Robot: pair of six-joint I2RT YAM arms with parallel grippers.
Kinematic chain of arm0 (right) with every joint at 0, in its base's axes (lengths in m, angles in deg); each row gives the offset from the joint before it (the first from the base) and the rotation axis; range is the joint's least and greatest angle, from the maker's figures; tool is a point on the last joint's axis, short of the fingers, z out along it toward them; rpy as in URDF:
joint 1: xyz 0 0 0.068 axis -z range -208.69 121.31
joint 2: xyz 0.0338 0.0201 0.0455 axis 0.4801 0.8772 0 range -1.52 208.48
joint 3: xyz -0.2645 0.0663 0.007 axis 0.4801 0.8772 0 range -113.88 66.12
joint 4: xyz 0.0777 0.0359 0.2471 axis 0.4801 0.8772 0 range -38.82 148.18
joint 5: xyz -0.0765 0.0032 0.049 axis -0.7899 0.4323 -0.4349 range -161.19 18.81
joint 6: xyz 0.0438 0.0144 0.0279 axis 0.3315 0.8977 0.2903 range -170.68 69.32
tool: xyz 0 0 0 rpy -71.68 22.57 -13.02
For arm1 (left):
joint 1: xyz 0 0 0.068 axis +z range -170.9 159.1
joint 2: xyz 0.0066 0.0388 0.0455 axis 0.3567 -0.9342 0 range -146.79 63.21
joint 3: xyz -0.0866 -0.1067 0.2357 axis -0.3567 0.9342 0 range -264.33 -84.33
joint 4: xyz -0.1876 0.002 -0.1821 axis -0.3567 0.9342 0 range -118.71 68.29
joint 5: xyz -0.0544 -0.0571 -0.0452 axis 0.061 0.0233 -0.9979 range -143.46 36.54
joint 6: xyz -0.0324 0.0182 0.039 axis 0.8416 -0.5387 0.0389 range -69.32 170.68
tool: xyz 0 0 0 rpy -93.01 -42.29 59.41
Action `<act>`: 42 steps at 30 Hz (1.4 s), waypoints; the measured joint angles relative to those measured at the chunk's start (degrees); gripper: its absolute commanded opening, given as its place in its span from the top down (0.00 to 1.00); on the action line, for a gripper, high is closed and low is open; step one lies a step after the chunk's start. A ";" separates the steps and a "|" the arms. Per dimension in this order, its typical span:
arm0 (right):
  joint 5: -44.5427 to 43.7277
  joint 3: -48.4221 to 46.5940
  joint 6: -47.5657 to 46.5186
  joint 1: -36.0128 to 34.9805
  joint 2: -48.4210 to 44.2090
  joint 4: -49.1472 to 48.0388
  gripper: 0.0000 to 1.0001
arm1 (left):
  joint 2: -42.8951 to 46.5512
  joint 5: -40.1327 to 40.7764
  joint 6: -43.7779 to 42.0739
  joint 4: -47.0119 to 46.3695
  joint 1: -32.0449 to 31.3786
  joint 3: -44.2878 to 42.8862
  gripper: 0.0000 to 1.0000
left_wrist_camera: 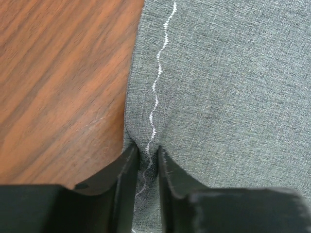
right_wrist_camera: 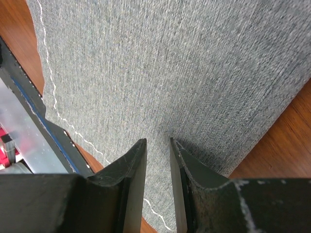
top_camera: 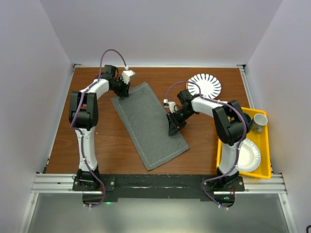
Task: Fold the napkin into a case and place the utensils inside
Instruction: Pick up the rectangle-folded napkin at the center of the board, then fold the rectangle-folded napkin at the center of the board.
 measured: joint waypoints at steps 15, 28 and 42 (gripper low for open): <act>2.05 -3.67 2.14 1.57 -1.33 1.55 0.60 | 3.32 1.05 -3.98 0.13 -0.87 1.07 1.00; 3.10 -3.04 1.64 11.82 -6.34 5.35 0.57 | 29.20 -0.57 -5.64 0.72 -12.72 21.33 1.00; 1.53 -2.23 -1.33 13.64 -7.04 7.87 0.52 | 39.45 -5.49 9.70 -0.46 -34.73 39.67 0.37</act>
